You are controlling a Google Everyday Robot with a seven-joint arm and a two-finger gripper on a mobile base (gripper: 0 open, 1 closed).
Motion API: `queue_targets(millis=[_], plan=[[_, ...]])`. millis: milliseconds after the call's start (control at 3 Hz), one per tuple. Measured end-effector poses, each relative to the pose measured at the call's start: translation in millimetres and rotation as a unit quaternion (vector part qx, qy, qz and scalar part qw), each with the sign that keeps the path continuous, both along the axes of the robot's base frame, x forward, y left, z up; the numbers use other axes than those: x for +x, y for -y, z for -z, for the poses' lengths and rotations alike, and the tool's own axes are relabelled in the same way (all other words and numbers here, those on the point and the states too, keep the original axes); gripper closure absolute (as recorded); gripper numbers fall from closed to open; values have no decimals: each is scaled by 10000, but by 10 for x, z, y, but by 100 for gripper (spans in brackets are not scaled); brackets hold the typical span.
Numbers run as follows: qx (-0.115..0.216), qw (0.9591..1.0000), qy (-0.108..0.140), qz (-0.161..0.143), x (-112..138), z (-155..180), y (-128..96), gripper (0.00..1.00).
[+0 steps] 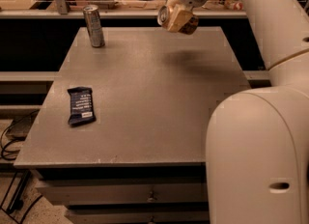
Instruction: Place orange can upright
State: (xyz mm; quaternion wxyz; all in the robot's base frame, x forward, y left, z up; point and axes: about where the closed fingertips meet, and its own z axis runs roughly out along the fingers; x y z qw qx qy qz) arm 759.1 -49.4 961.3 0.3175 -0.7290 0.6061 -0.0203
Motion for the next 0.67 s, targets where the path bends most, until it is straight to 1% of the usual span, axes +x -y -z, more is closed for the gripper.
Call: queue_targets(millis=[333, 667], plan=[[380, 9990, -145, -163, -191, -75, 32, 100], [1003, 9944, -240, -236, -355, -169, 79, 100]])
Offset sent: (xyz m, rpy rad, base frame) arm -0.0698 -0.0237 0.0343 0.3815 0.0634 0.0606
